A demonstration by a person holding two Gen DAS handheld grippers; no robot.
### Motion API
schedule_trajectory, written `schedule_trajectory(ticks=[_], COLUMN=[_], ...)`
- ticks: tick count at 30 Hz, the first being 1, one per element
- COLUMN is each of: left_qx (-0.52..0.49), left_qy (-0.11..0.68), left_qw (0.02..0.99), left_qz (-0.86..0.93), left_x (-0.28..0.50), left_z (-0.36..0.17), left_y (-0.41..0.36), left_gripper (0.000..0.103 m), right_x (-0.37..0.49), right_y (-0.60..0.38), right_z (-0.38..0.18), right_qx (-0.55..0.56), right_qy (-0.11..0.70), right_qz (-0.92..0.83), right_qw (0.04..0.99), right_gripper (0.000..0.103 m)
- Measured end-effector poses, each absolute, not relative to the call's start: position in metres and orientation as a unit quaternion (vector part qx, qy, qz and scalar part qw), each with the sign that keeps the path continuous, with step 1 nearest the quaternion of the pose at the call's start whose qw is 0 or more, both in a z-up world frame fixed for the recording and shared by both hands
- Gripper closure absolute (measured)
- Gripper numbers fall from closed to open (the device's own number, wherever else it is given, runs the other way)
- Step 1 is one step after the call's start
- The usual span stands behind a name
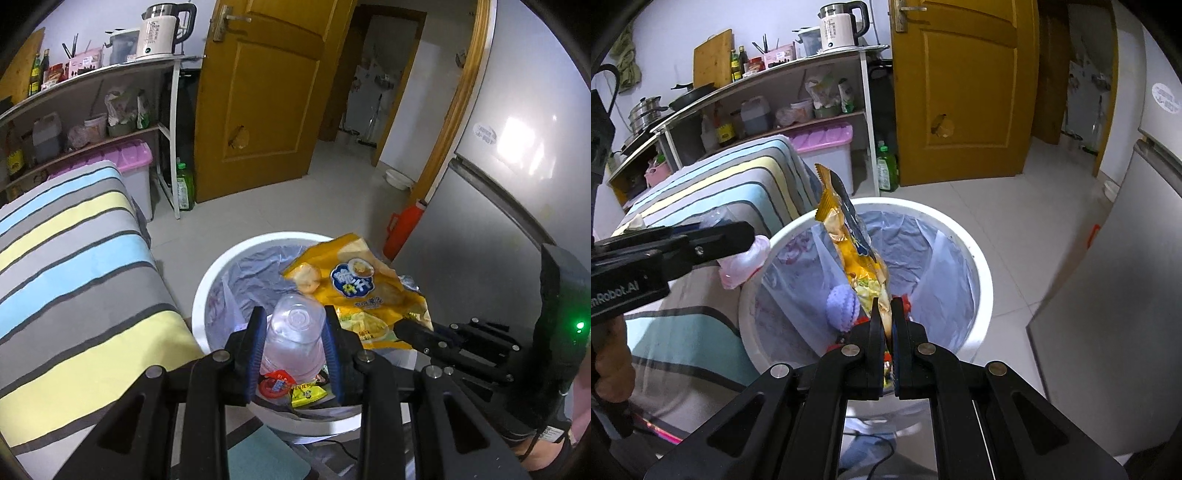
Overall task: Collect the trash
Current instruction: 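Open both tools over the bin to drop the cup and yellow bag, then move both open tools back to the table toward the white paper bag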
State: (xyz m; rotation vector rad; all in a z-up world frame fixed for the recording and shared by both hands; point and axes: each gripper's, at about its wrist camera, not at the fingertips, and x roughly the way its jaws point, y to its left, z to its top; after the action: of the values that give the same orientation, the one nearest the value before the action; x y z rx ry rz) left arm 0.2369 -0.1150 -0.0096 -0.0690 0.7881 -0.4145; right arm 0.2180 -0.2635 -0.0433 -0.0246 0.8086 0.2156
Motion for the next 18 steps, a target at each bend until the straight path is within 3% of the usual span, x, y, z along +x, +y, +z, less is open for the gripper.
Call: schedule_trajectory(ticks=[2,4,6,10,12,18], left_qx=[-0.033,-0.033,-0.034,-0.041,-0.048,-0.049], left_qy=[0.385,0.386,0.385,0.38,0.376,0.368], left_qw=[0.9,0.899,0.9,0.901,0.902,0.905], left_qz=[-0.202,-0.203,-0.203,-0.205,-0.209,-0.207], left_x=[0.24,0.241,0.241,0.241,0.238,0.231], left_z=[-0.011,-0.012,-0.011,-0.012,-0.011,-0.006], left_y=[-0.115,-0.116,-0.116,-0.114,-0.111,-0.106], left_gripper=[0.071,0.071,0.071,0.066,0.057,0.057], right_x=[0.218,0.216,0.215,0.212,0.21,0.203], right_y=[-0.263,-0.262,-0.263,-0.263,-0.262,-0.263], right_z=[-0.044,-0.044,-0.043,-0.037,-0.033,-0.022], right_qx=[-0.014,-0.015,-0.014,-0.011,-0.011,-0.011], right_qy=[0.393,0.391,0.387,0.378,0.372,0.36], right_qz=[0.106,0.108,0.109,0.11,0.11,0.109], right_qw=[0.913,0.914,0.916,0.919,0.922,0.926], right_gripper=[0.09,0.07,0.062,0.062,0.062,0.062])
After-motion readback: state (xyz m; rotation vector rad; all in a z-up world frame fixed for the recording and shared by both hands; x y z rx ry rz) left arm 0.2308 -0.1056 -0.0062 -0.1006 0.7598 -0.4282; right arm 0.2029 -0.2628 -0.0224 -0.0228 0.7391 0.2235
